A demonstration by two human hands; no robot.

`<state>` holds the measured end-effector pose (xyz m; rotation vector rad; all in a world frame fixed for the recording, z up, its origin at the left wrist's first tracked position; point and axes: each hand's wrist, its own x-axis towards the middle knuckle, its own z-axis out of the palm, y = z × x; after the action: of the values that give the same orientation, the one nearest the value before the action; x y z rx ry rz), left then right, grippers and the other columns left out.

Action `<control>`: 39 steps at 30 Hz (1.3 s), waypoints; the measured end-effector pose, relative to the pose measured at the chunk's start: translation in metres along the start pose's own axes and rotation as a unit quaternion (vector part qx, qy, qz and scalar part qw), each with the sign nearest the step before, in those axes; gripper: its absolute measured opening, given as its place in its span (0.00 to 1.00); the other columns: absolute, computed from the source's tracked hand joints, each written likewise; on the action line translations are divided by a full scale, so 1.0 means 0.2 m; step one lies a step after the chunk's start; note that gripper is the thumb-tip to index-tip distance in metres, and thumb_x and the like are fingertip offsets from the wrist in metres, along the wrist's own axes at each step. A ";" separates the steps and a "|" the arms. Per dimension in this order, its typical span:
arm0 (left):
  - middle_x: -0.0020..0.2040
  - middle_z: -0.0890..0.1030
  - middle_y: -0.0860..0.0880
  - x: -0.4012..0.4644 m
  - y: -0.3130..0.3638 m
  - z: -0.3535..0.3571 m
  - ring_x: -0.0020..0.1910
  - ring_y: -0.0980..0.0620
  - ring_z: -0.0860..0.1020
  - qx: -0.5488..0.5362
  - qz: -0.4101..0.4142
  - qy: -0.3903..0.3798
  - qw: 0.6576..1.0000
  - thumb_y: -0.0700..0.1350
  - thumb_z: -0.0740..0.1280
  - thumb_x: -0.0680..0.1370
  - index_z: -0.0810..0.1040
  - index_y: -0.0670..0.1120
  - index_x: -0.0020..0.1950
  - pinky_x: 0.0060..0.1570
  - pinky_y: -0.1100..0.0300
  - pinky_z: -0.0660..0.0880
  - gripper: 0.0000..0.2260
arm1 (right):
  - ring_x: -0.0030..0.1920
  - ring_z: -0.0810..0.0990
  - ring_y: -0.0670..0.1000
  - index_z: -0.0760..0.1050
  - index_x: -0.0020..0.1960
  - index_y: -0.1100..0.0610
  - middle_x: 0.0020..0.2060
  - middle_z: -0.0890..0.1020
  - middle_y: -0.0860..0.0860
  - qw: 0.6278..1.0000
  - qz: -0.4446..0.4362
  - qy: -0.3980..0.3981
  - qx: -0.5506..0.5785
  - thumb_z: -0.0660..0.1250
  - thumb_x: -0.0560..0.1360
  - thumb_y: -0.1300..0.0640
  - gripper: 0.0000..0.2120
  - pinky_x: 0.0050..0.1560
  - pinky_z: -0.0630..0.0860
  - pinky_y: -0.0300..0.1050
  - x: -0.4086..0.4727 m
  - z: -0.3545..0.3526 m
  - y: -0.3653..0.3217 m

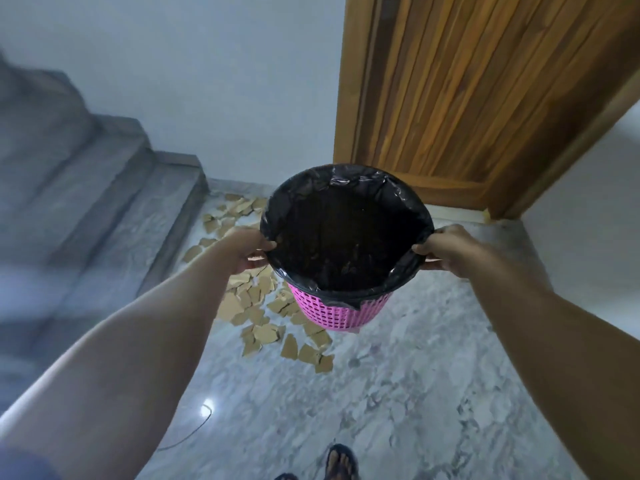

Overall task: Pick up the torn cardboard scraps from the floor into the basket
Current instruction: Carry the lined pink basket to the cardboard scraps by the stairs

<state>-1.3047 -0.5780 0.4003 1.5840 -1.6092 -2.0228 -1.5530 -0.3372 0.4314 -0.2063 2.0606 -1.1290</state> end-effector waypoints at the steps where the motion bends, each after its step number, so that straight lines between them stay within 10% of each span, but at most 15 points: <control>1: 0.48 0.80 0.46 0.02 -0.02 -0.05 0.47 0.48 0.78 -0.013 -0.004 0.016 1.000 0.29 0.65 0.76 0.76 0.43 0.45 0.49 0.55 0.77 0.09 | 0.47 0.83 0.57 0.78 0.53 0.68 0.48 0.83 0.59 1.000 -0.006 -0.014 -0.014 0.68 0.73 0.73 0.10 0.33 0.79 0.45 0.06 0.06 -0.03; 8: 0.48 0.80 0.43 0.03 -0.25 -0.41 0.43 0.49 0.79 -0.053 -0.023 0.113 0.992 0.31 0.67 0.75 0.75 0.41 0.45 0.35 0.59 0.78 0.06 | 0.45 0.85 0.58 0.78 0.48 0.63 0.46 0.85 0.59 0.996 -0.021 -0.059 -0.065 0.72 0.69 0.73 0.11 0.39 0.84 0.54 0.29 0.55 -0.11; 17: 0.40 0.78 0.46 0.15 -0.76 -1.00 0.36 0.50 0.78 -0.178 -0.066 0.307 0.933 0.28 0.70 0.72 0.76 0.42 0.54 0.39 0.54 0.78 0.15 | 0.40 0.79 0.51 0.76 0.51 0.60 0.47 0.81 0.55 0.974 -0.057 -0.132 -0.174 0.72 0.71 0.68 0.11 0.28 0.77 0.41 0.36 1.46 -0.06; 22: 0.49 0.79 0.39 0.36 -1.19 -1.37 0.45 0.43 0.79 -0.193 -0.085 0.349 0.913 0.28 0.68 0.72 0.74 0.38 0.60 0.42 0.52 0.79 0.18 | 0.37 0.78 0.52 0.74 0.57 0.61 0.50 0.79 0.55 0.955 -0.052 -0.156 -0.245 0.71 0.72 0.67 0.15 0.38 0.83 0.49 0.47 2.07 0.12; 29: 0.45 0.79 0.40 0.70 -1.87 -1.75 0.32 0.50 0.75 -0.181 -0.107 0.455 0.866 0.29 0.70 0.70 0.78 0.38 0.55 0.18 0.70 0.71 0.14 | 0.47 0.82 0.59 0.76 0.57 0.63 0.51 0.80 0.57 0.930 -0.091 -0.219 -0.279 0.67 0.74 0.69 0.13 0.42 0.84 0.53 0.71 2.91 0.57; 35: 0.45 0.78 0.42 1.00 -2.41 -1.95 0.43 0.45 0.77 -0.195 -0.095 0.529 0.820 0.30 0.68 0.71 0.78 0.39 0.46 0.47 0.51 0.80 0.07 | 0.42 0.83 0.59 0.76 0.53 0.65 0.46 0.82 0.59 0.916 -0.169 -0.227 -0.285 0.68 0.73 0.67 0.09 0.42 0.83 0.55 0.94 3.46 0.98; 39: 0.43 0.78 0.41 1.16 -2.67 -2.03 0.40 0.45 0.78 -0.185 -0.065 0.548 0.813 0.30 0.68 0.72 0.77 0.41 0.42 0.45 0.48 0.79 0.07 | 0.42 0.80 0.55 0.76 0.55 0.63 0.45 0.81 0.57 0.908 -0.205 -0.225 -0.287 0.68 0.72 0.66 0.11 0.38 0.80 0.45 1.10 3.71 1.17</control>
<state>-0.8466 -0.7570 -0.1120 2.0686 -0.6209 -0.9097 -1.1481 -0.7857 -0.1049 -1.1261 1.9044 -0.5784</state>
